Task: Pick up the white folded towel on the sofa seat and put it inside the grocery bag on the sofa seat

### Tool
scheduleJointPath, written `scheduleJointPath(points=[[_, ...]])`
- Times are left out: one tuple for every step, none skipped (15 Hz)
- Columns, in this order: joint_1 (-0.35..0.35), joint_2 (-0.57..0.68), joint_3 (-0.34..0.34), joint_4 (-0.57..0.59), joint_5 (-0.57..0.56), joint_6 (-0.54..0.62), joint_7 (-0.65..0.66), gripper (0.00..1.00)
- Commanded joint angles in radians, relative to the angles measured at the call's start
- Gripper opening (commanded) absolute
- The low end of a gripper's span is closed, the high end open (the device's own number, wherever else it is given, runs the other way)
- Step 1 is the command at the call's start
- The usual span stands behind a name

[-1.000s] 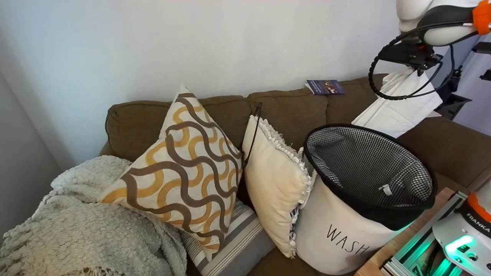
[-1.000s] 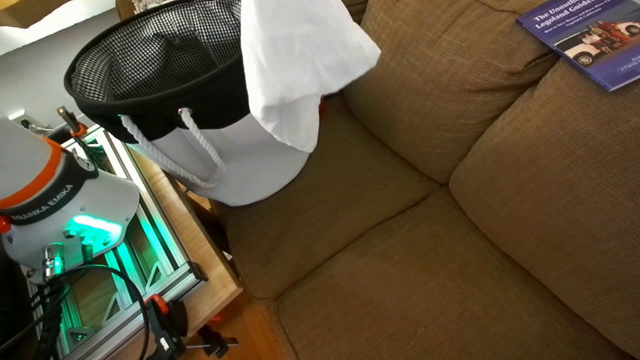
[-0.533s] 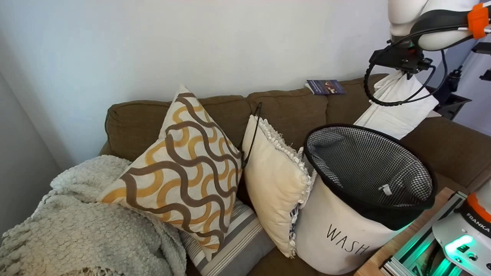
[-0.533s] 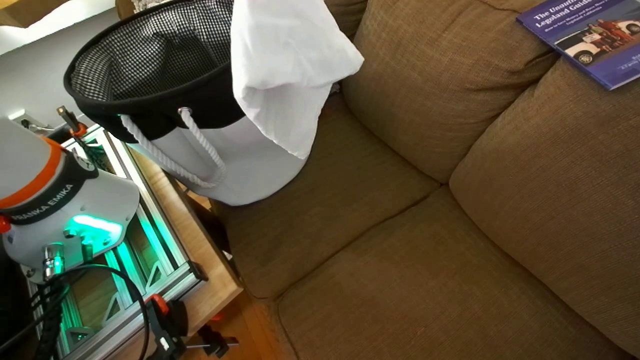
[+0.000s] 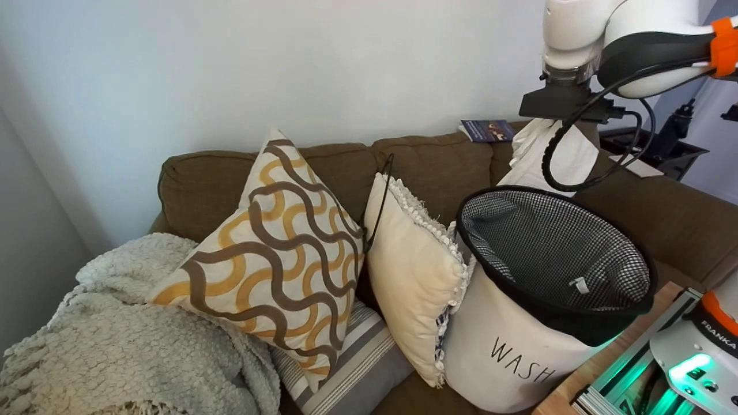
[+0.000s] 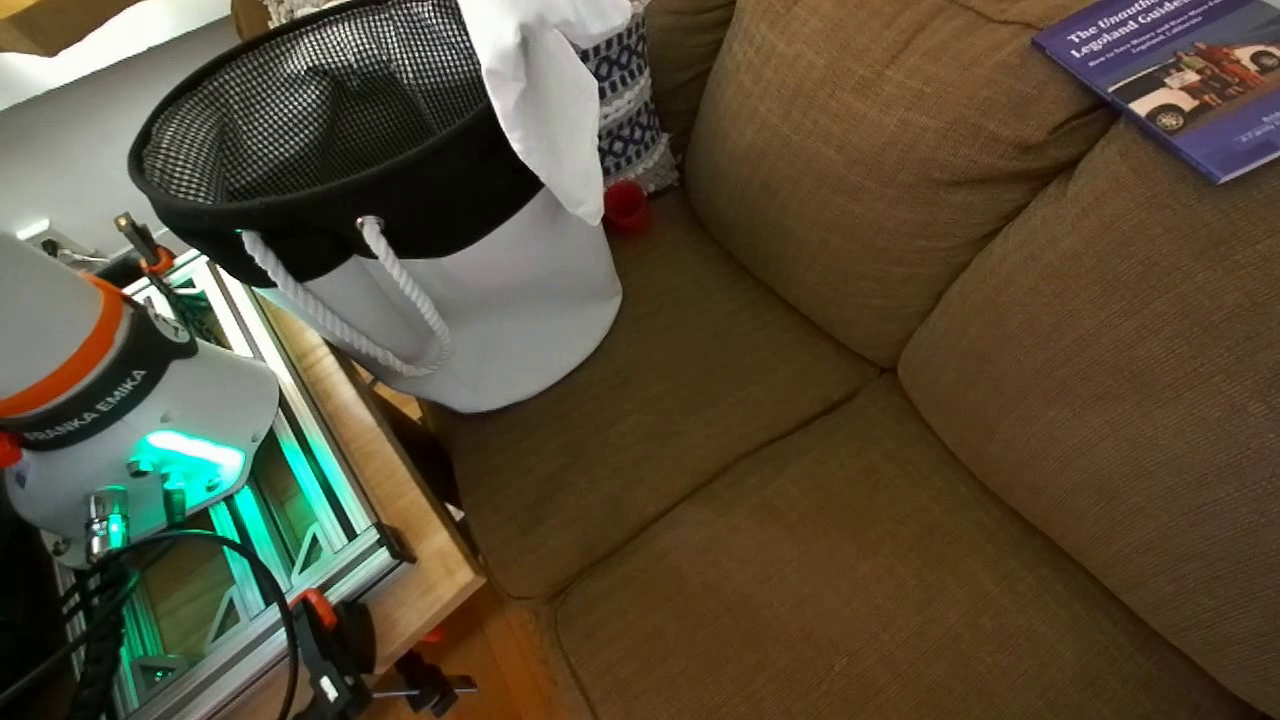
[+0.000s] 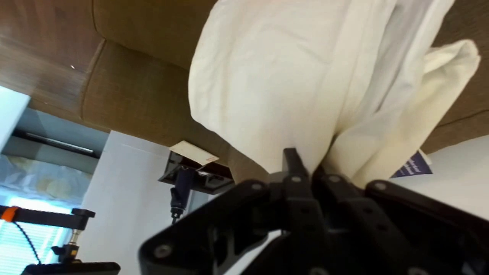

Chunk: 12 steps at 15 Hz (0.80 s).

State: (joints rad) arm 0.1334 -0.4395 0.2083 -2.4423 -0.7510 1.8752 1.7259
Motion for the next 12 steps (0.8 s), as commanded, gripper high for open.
scheduleJointPath(points=[[0.002,-0.009,0.021,0.001,0.004,0.004,-0.004,0.01],[0.006,-0.013,0.029,0.002,0.004,0.004,-0.003,0.05],[0.006,-0.013,0.03,0.002,0.004,0.004,-0.003,0.05],[0.004,-0.01,0.03,0.002,0.003,0.004,-0.003,0.05],[0.001,-0.008,0.028,0.002,0.003,0.004,-0.003,0.05],[0.0,-0.006,0.028,0.002,0.003,0.004,-0.003,0.01],[0.007,-0.003,0.02,-0.005,-0.001,0.073,0.011,0.01],[0.014,-0.013,0.012,-0.007,0.006,0.143,0.024,0.01],[0.02,-0.024,0.015,0.004,0.023,0.186,0.029,0.01],[0.026,-0.033,0.02,0.008,0.036,0.232,0.026,0.01],[0.038,-0.042,0.032,0.014,0.053,0.273,0.016,0.01],[0.049,-0.045,0.042,0.014,0.073,0.319,0.01,0.01]])
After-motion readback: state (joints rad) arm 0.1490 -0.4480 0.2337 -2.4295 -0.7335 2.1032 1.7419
